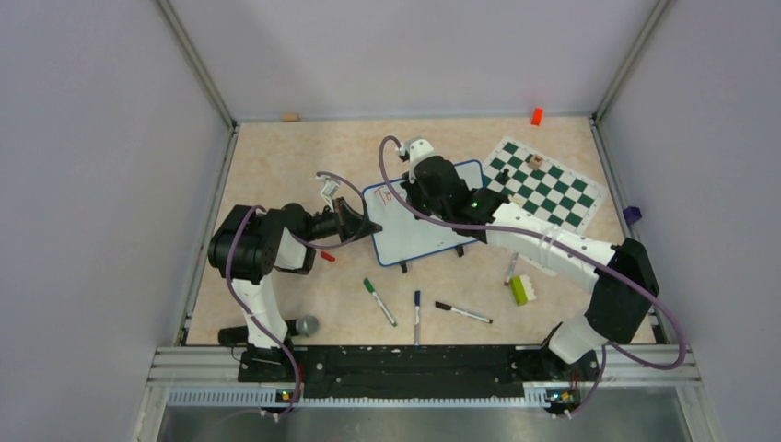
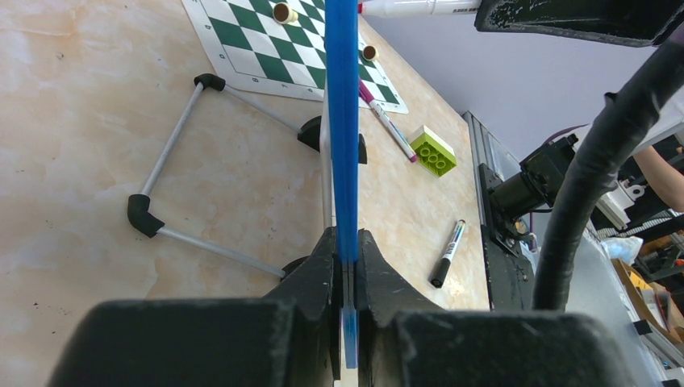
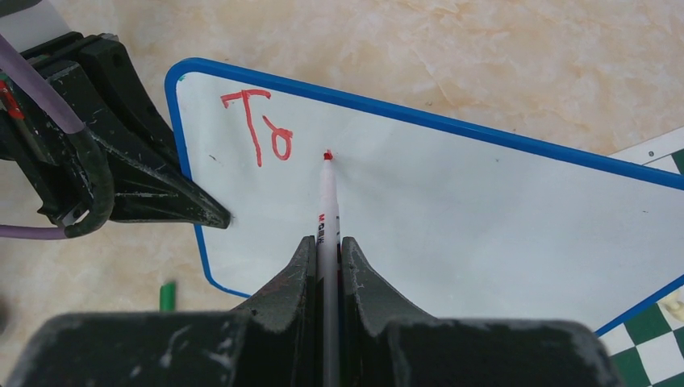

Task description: Write a sentence on the whiteboard

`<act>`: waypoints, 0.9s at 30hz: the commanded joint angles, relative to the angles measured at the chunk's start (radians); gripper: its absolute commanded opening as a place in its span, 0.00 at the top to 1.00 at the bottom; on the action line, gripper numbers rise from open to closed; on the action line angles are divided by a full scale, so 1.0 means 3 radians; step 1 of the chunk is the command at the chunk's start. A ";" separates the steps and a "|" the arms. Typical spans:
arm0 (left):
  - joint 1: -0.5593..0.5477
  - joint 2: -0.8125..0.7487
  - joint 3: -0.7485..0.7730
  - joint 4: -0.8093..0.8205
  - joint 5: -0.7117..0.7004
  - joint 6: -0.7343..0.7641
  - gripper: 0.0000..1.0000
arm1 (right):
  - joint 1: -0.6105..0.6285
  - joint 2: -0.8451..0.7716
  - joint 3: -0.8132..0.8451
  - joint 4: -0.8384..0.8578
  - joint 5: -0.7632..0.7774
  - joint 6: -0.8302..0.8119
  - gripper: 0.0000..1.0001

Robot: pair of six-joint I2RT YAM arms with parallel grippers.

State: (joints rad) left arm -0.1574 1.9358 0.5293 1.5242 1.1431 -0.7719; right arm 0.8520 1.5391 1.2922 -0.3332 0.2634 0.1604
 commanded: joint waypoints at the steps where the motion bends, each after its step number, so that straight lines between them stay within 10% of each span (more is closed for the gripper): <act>1: -0.0033 -0.0018 -0.0005 0.0319 0.0255 0.0198 1.00 | -0.0049 0.0080 0.0156 0.0061 -0.0083 0.0020 1.00; 27: -0.0033 -0.0018 -0.0006 0.0319 0.0255 0.0202 1.00 | -0.0061 0.0122 0.0237 -0.0092 0.0126 -0.0041 1.00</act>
State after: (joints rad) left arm -0.1574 1.9358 0.5293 1.5242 1.1431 -0.7715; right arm 0.8486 1.5497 1.3094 -0.3759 0.2371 0.1574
